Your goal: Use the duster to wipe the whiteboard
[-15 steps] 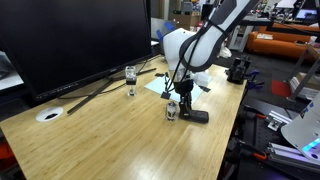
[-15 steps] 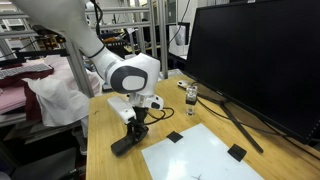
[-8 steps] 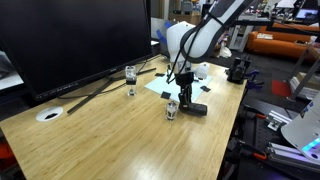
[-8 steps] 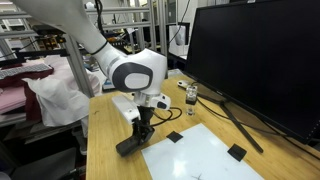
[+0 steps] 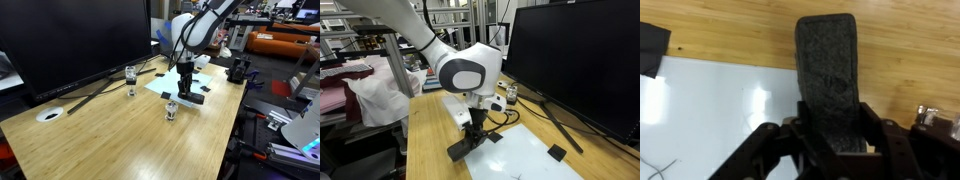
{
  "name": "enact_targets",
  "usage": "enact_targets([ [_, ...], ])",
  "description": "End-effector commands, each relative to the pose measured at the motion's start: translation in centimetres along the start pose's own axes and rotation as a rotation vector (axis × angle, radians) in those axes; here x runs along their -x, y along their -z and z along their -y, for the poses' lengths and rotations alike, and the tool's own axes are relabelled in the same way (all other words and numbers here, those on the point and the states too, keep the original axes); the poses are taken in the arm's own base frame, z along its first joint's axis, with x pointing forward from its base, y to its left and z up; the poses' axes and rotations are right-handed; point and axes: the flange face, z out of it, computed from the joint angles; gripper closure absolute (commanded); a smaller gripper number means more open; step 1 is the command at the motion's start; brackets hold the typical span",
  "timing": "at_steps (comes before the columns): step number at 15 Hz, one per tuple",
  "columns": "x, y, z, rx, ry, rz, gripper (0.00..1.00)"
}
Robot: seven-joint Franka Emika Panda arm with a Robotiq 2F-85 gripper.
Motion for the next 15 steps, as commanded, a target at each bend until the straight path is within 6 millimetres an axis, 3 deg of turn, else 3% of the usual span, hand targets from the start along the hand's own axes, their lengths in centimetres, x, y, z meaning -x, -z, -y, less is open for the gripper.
enact_targets([
  [1, -1.5, 0.7, -2.4, -0.022, -0.051, 0.000, 0.73],
  [5, -4.1, 1.2, -5.8, -0.026, -0.090, -0.017, 0.73],
  [11, -6.9, -1.1, -9.5, -0.111, -0.155, 0.023, 0.73],
  [15, -7.8, 0.0, -11.9, -0.113, -0.211, 0.022, 0.73],
])
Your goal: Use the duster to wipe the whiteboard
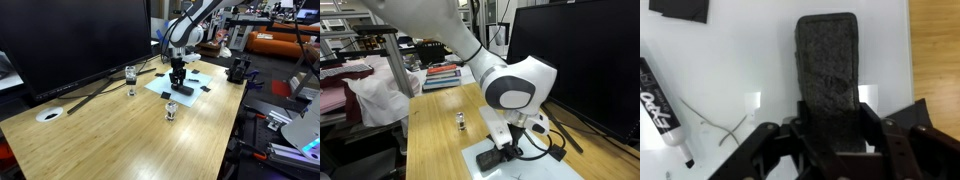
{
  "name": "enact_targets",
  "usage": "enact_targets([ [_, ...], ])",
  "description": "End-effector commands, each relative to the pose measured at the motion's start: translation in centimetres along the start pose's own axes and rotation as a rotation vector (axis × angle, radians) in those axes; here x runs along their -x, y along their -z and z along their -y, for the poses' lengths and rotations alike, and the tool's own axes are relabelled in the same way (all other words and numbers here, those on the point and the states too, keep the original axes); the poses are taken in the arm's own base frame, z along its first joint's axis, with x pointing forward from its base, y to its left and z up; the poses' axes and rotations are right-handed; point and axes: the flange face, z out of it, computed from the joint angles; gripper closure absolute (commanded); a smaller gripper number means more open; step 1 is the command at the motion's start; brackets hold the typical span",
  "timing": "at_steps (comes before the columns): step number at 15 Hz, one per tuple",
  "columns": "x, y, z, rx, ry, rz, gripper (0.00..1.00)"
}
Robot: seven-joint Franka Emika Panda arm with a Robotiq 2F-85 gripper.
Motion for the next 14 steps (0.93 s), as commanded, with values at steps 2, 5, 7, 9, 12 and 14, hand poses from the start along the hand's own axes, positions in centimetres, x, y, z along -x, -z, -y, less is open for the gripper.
enact_targets([
  [2, -1.5, 0.9, -2.0, -0.006, -0.043, 0.022, 0.73],
  [5, -1.9, -0.1, -3.1, 0.000, -0.069, 0.044, 0.73],
  [7, -2.2, -0.6, -3.4, 0.001, -0.082, 0.067, 0.73],
  [9, -2.5, -1.1, -3.8, 0.006, -0.095, 0.087, 0.73],
  [12, -2.7, -1.2, -4.5, 0.011, -0.120, 0.103, 0.73],
  [14, -2.6, -1.0, -5.6, 0.006, -0.149, 0.107, 0.73],
])
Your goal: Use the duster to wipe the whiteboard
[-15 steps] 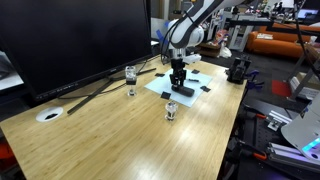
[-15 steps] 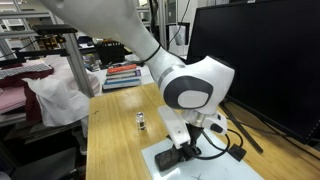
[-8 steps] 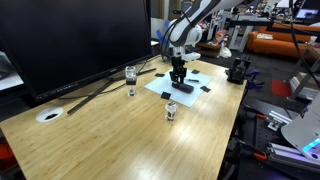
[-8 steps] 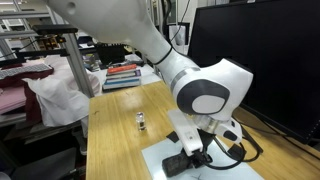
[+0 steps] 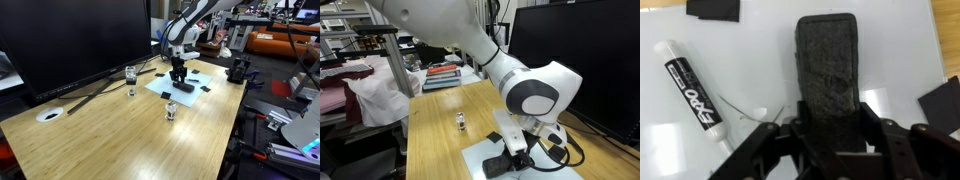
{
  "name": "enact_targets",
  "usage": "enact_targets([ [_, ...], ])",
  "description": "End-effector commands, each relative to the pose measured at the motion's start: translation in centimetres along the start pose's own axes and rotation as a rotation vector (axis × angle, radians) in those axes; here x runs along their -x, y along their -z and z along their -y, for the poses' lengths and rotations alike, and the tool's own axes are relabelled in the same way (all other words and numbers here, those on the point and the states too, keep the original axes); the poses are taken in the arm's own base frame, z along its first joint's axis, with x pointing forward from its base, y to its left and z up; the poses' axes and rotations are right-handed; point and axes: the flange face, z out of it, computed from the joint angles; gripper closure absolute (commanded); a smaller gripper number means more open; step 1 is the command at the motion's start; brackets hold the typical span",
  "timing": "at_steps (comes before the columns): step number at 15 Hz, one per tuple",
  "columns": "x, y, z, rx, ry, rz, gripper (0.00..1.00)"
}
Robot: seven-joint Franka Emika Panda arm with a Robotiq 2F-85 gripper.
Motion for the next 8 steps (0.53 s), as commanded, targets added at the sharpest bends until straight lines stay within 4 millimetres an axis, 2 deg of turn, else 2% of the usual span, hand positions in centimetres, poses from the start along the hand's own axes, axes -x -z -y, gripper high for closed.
enact_targets([
  [1, -0.6, -1.1, -2.5, 0.002, -0.061, 0.031, 0.73],
  [8, -0.1, -0.7, -7.2, -0.031, -0.155, 0.028, 0.73],
])
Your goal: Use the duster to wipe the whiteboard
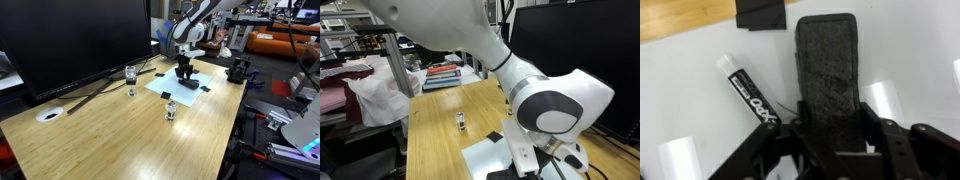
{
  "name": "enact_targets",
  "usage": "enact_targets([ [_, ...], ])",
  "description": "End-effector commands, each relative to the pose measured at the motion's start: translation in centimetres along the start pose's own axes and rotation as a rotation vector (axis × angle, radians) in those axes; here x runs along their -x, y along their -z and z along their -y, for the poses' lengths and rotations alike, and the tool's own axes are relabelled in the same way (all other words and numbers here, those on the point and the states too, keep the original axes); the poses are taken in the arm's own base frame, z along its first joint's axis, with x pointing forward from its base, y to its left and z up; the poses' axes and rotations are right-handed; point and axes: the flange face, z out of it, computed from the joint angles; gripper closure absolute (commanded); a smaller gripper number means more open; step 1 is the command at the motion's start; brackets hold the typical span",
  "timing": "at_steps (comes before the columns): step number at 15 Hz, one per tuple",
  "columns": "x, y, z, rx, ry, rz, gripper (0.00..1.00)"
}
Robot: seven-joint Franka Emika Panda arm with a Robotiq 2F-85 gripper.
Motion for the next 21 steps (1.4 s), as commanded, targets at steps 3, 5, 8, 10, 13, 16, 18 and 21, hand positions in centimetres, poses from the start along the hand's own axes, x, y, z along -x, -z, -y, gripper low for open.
enact_targets([
  [3, -0.3, -1.5, -2.3, -0.018, -0.066, 0.028, 0.73],
  [5, -0.2, -1.8, -2.5, -0.021, -0.075, 0.035, 0.73],
  [8, 0.0, -2.1, -2.8, -0.014, -0.091, 0.044, 0.73],
  [10, 0.3, -2.4, -3.0, -0.025, -0.107, 0.056, 0.73],
  [13, 0.8, -2.6, -3.4, -0.050, -0.131, 0.065, 0.73],
  [16, 1.5, -2.7, -4.4, -0.094, -0.176, 0.062, 0.73],
  [18, 2.0, -2.8, -5.2, -0.126, -0.208, 0.059, 0.73],
  [21, 2.8, -2.8, -6.3, -0.175, -0.244, 0.058, 0.73],
])
